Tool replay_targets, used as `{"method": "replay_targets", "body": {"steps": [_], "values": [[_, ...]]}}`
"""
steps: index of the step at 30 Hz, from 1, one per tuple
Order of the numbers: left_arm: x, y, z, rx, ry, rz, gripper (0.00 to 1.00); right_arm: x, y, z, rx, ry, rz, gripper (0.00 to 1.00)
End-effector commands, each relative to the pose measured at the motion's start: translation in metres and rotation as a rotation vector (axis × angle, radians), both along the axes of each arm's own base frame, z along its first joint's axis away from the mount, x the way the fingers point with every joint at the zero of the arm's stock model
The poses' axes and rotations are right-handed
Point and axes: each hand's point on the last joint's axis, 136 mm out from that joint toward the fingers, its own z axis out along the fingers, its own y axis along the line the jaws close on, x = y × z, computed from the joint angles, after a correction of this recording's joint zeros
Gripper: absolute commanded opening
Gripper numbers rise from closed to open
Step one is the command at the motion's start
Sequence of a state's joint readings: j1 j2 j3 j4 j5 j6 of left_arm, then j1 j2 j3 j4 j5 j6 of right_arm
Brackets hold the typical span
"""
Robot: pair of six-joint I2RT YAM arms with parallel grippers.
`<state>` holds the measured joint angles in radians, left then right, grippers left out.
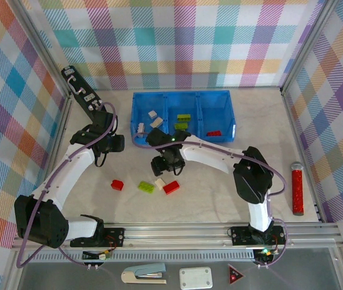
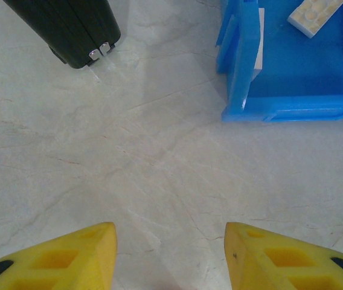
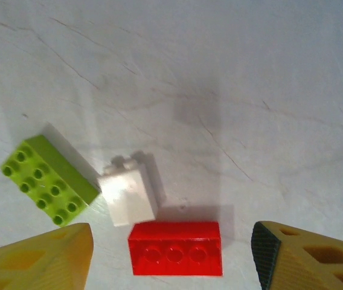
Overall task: Sort the legos into containers by color
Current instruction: Pick up the lego from the bottom-center of the table.
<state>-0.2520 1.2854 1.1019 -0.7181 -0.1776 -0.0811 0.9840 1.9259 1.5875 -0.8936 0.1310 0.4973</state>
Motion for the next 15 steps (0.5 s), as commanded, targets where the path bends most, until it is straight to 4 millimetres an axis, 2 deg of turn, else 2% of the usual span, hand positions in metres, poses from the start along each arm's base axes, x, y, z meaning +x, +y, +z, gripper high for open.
{"method": "replay_targets", "body": {"steps": [1,8,15], "values": [[0.002,0.007,0.003,0.011,-0.013,0.019,0.50,-0.017,-0.009,0.004,-0.033,-0.007,-0.045,0.73],[0.003,0.006,0.004,0.001,-0.013,0.016,0.50,-0.041,-0.017,-0.020,-0.129,0.041,-0.072,0.80],[0.006,0.006,0.002,-0.016,-0.007,0.019,0.50,-0.052,-0.020,-0.039,-0.175,0.075,-0.074,0.85]]}}
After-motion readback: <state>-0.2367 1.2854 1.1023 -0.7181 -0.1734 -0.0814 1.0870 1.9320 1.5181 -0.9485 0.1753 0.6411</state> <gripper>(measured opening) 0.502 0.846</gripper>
